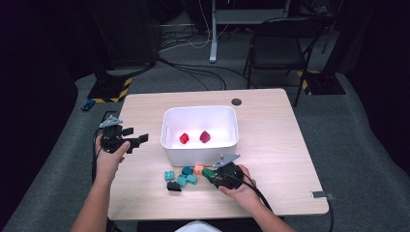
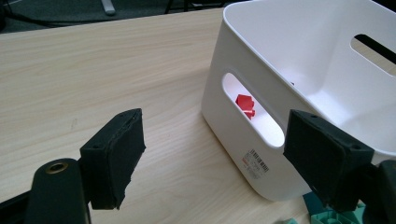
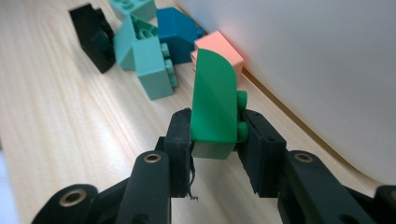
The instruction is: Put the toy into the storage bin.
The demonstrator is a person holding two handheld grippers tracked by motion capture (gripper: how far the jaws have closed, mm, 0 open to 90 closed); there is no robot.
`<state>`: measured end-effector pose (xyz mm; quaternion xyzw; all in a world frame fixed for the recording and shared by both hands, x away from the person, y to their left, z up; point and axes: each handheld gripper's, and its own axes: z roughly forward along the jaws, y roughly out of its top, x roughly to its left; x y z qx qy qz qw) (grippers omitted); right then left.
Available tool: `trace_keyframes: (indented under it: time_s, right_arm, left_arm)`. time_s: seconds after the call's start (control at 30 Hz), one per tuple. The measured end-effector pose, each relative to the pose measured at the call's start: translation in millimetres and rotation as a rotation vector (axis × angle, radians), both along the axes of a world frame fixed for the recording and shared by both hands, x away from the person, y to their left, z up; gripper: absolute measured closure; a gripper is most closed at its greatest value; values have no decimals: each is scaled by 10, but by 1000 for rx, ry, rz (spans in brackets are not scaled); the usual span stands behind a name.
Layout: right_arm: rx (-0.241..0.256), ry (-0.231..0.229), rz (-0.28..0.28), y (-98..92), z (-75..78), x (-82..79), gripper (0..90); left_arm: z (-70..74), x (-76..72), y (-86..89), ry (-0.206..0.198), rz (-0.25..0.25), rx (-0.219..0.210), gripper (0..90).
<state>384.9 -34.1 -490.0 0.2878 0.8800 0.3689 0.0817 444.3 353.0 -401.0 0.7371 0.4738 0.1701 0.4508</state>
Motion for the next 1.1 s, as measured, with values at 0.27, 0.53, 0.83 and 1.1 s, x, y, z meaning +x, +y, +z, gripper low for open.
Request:
trace_keyframes:
  time_s: [0.27,0.53,0.83,1.1]
  right_arm:
    - [18,7,45,-22,219,-22,653]
    - [29,10,84,-42,496,-63,653]
    - [44,-3,114,-47,755,-63,652]
    - [80,-2,123,-64,1000,15,653]
  left_arm:
    - [-1,0,2,0,2,0,201]
    - [0,-2,1,0,2,0,202]
    - [-2,-2,-1,3,0,-2,202]
    - [-3,0,8,1,2,-4,202]
